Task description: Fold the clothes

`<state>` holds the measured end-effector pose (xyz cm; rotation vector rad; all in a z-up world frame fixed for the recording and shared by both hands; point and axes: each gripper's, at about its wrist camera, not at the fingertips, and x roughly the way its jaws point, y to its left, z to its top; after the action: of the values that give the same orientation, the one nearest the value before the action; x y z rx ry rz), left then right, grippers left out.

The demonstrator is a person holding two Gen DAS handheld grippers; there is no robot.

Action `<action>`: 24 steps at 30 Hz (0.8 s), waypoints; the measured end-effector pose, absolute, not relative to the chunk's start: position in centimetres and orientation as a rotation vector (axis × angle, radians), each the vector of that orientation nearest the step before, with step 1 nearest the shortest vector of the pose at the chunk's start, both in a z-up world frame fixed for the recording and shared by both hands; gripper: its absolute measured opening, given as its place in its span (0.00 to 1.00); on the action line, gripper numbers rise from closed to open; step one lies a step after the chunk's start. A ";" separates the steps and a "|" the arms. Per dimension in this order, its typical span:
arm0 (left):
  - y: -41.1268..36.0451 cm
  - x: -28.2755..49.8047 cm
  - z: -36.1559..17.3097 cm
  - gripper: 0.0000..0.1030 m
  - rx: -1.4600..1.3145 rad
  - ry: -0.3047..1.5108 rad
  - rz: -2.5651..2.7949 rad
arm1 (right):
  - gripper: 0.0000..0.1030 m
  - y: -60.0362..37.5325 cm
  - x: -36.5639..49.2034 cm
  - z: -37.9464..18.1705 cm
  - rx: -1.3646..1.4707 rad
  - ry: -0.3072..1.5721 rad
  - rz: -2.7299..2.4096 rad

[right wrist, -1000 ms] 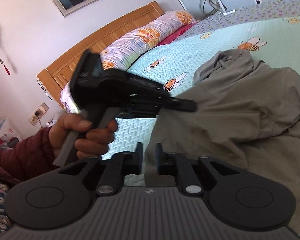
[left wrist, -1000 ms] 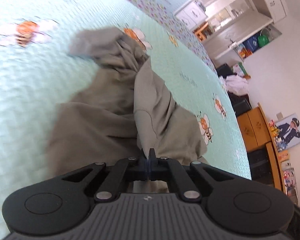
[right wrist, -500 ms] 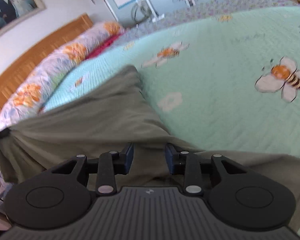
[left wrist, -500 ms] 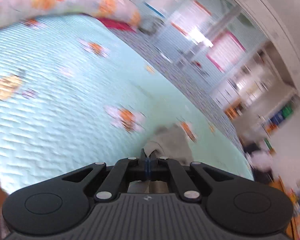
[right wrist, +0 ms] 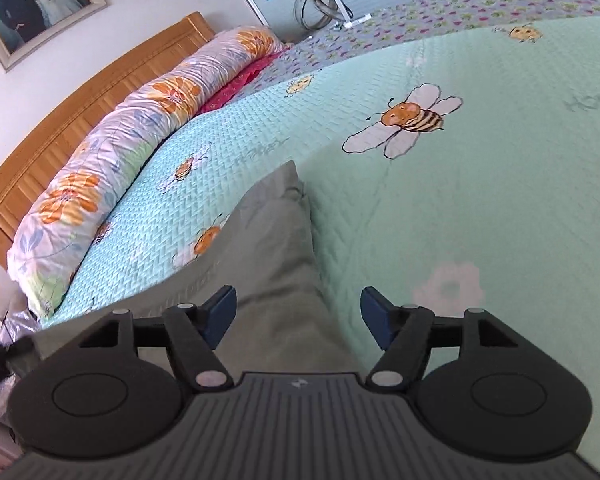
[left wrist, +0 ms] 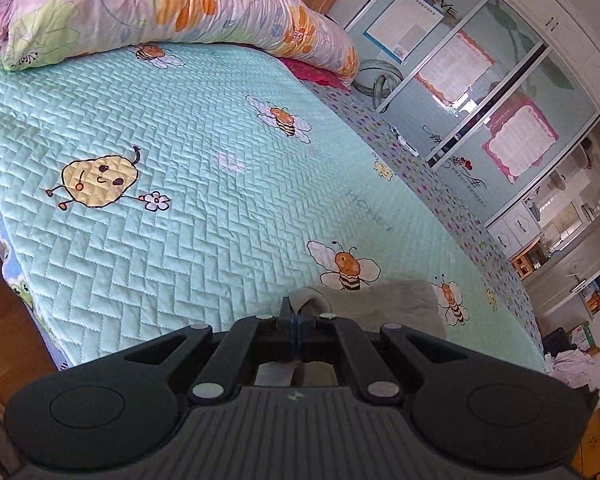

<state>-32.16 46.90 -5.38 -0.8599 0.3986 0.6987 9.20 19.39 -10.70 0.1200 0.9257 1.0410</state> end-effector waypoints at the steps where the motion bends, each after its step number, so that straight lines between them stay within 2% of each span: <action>1: 47.0 -32.2 -5.6 0.00 -0.861 0.405 0.700 | 0.67 20.8 10.1 -11.1 0.112 0.938 1.039; 9: 47.6 -31.4 -6.4 0.00 -0.847 0.456 0.723 | 0.68 30.9 14.6 -15.3 0.113 1.091 1.033; 11: 47.5 -30.9 -6.5 0.00 -0.831 0.468 0.726 | 0.69 32.2 13.9 -15.4 0.072 1.057 1.041; 12: 47.4 -30.6 -6.5 0.00 -0.820 0.476 0.725 | 0.66 32.8 13.5 -15.4 0.047 1.033 1.047; 13: 47.3 -30.2 -6.5 0.00 -0.804 0.484 0.725 | 0.58 33.0 13.0 -15.4 0.019 1.015 1.055; 14: 47.2 -29.8 -6.5 0.00 -0.788 0.491 0.723 | 0.26 33.1 12.4 -15.3 -0.011 0.999 1.064; 15: 47.1 -29.4 -6.4 0.00 -0.773 0.496 0.720 | 0.13 32.5 11.8 -15.0 -0.024 0.973 1.064; 20: 46.3 -27.2 -4.9 0.00 -0.652 0.493 0.698 | 0.12 26.3 9.6 -12.4 -0.025 0.807 1.014; 24: 45.4 -24.3 -2.8 0.00 -0.545 0.458 0.642 | 0.12 18.4 8.0 -7.9 -0.051 0.596 0.928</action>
<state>-24.28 45.45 -2.85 -0.5455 0.4582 0.6421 7.98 18.39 -7.86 -0.0514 0.5960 0.9285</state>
